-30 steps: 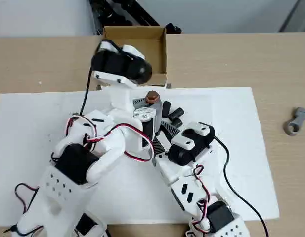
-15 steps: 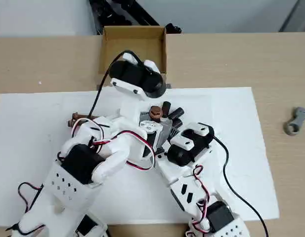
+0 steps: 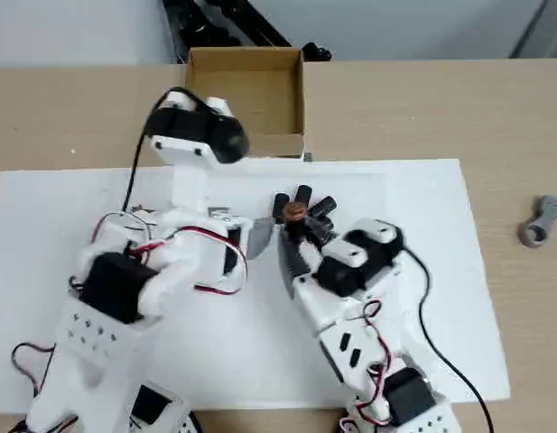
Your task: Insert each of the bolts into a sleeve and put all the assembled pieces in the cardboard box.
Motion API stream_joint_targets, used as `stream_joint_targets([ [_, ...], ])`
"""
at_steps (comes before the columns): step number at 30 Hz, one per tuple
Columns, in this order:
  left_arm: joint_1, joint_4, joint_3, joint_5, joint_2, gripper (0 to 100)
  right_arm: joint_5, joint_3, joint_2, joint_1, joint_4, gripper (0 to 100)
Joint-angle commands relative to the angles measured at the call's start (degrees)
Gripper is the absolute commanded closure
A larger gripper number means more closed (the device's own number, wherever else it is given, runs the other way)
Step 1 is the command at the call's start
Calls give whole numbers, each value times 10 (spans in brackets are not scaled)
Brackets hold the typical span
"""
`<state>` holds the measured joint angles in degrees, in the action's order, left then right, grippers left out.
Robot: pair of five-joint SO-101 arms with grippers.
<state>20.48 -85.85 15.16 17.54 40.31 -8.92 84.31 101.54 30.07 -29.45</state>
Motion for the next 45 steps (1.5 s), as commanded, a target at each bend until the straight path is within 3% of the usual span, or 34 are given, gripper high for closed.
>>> stream_joint_targets([
  [1,-61,-15,-73,-3,10,803,-4,-83,-29,-25,-1,995],
  [4,-144,-14,-74,-17,10,858,-4,-159,-103,-25,4,995],
  [9,-273,-18,-42,-123,10,994,-5,-285,-272,-25,33,995],
  [19,-433,-66,-34,-141,27,995,-4,-435,-595,-28,247,995],
  [26,-443,-65,48,-170,154,995,-4,-541,-833,-80,380,995],
  [33,-444,-65,167,-181,272,995,-21,-709,-1066,-123,393,991],
  [42,-444,-64,171,-179,248,995,-52,-904,-1293,-129,387,981],
  [45,-444,-64,171,-178,233,995,-52,-924,-1331,-126,365,903],
])
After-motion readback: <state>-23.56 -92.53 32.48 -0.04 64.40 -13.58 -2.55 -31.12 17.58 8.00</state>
